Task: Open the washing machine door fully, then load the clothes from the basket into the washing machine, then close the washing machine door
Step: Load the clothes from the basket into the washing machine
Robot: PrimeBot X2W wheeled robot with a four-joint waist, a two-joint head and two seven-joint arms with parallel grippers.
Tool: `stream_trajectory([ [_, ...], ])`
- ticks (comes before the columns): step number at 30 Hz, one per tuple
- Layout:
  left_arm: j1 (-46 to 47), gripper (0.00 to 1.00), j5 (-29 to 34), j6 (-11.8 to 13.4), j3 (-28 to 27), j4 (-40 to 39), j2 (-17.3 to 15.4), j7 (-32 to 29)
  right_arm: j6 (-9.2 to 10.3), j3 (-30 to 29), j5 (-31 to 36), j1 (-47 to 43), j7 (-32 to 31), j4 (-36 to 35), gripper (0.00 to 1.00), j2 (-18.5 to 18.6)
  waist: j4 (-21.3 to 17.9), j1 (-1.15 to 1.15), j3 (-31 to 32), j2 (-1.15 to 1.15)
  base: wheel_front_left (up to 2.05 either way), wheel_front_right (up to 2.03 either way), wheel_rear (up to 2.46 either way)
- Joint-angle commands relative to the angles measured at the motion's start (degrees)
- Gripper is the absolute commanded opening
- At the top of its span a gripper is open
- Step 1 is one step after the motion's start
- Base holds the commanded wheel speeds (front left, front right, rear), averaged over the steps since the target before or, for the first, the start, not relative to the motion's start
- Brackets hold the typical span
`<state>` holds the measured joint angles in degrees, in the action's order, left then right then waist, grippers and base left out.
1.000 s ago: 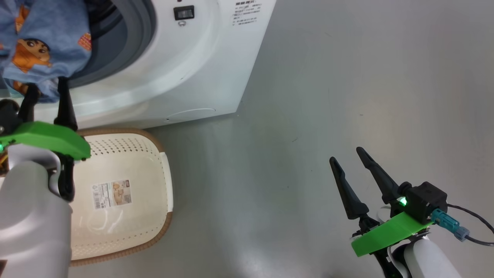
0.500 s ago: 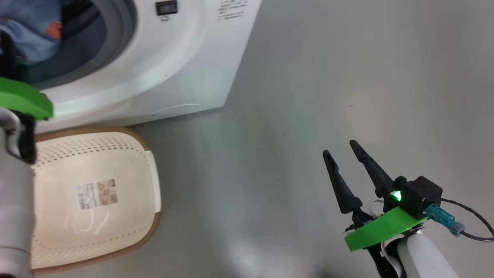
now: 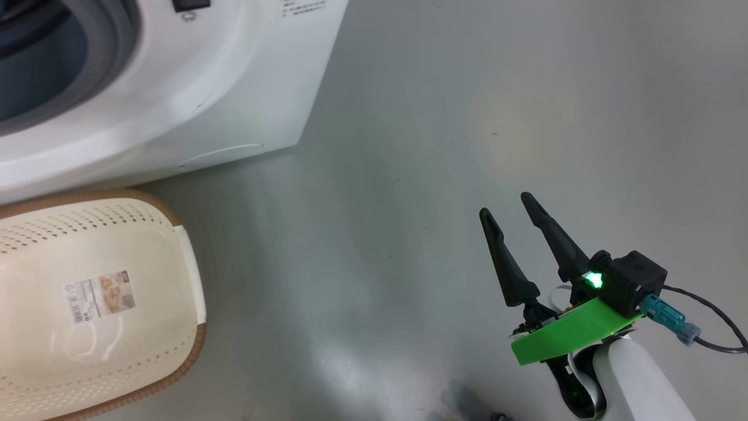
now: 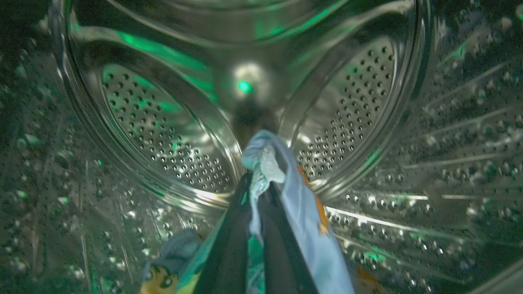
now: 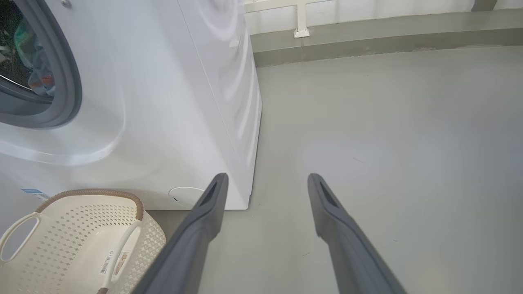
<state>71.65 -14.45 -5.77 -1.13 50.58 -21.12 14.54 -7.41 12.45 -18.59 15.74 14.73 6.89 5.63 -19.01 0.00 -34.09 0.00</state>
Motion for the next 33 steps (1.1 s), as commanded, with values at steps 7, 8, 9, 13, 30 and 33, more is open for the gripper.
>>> stream_trajectory([
  [7, -1.34, 0.0, 2.59, 1.21, -2.92, -1.24, -3.03, 0.46, -0.08, 1.86, -0.43, -0.22, 0.27, -0.83, 1.0, -0.13, -0.94, 0.0, -0.59, 0.0, 0.0, 0.0, 0.0],
  [8, -1.53, 0.0, 2.53, 1.17, -3.18, -0.24, -2.86, 0.46, -0.08, 1.91, -0.45, -0.21, 0.27, -0.77, 1.0, -0.18, -0.96, 0.0, -0.53, 0.0, 0.0, 0.0, 0.0],
  [9, -1.84, 0.0, 2.39, 1.02, -3.33, 1.26, -2.64, 0.46, -0.08, 1.98, -0.46, -0.25, 0.27, -0.67, 1.0, -0.23, -0.96, 0.0, -0.35, 0.0, 0.0, 0.0, 0.0],
  [13, -1.52, 0.0, 2.79, 0.26, -2.18, 9.01, -2.43, 0.46, -0.08, 2.24, -0.56, -0.56, 0.27, -0.34, 1.0, -0.11, -0.79, 0.0, 0.3, 0.0, 0.0, 0.0, 0.0],
  [30, -0.11, 1.0, 0.59, -1.35, -1.24, 14.71, -0.41, 0.44, -0.08, 2.11, -0.61, -0.9, 0.27, 0.2, 1.0, 0.84, 1.31, 0.0, 2.67, 0.0, 0.0, 0.0, 0.0],
  [33, -1.56, 1.0, 0.01, -1.45, -1.63, 13.55, 0.26, 0.45, -0.08, 2.08, -0.6, -0.99, 0.27, 0.23, 1.0, 1.06, 1.69, 0.0, 3.19, 0.0, 0.0, 0.0, 0.0],
])
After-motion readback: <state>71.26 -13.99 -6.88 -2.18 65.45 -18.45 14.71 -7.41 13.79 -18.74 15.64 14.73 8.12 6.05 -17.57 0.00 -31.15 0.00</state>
